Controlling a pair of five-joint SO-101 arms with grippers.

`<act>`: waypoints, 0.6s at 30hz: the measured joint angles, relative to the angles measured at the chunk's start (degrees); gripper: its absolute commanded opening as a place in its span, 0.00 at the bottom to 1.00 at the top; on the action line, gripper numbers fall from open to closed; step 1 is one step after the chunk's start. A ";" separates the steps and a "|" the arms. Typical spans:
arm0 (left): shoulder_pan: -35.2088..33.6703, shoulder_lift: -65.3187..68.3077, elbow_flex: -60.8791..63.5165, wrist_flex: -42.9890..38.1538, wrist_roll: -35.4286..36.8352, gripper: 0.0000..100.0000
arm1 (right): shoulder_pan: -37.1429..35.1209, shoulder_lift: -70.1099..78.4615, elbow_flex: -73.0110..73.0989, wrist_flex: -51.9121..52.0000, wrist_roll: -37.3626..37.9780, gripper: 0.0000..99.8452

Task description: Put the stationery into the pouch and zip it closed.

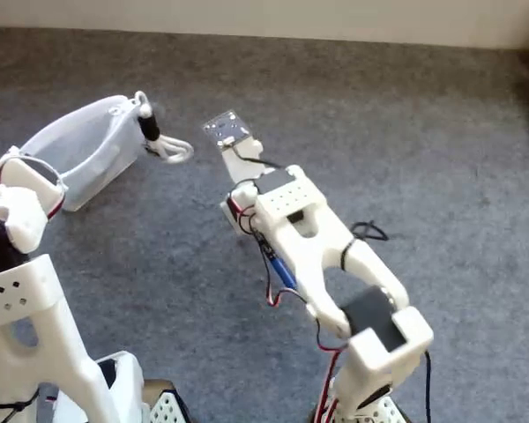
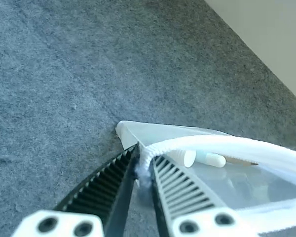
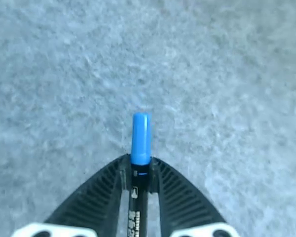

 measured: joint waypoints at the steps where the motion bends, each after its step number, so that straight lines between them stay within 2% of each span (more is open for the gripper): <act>1: 0.97 0.00 0.00 0.00 0.00 0.01 | 0.26 -2.20 1.85 0.09 0.00 0.00; 12: 16.09 0.09 0.18 0.00 -5.45 0.01 | 0.44 -26.64 14.77 0.26 0.00 0.00; 18: 24.26 0.00 1.85 -0.26 -5.89 0.01 | 0.44 -36.40 18.20 0.35 0.00 0.00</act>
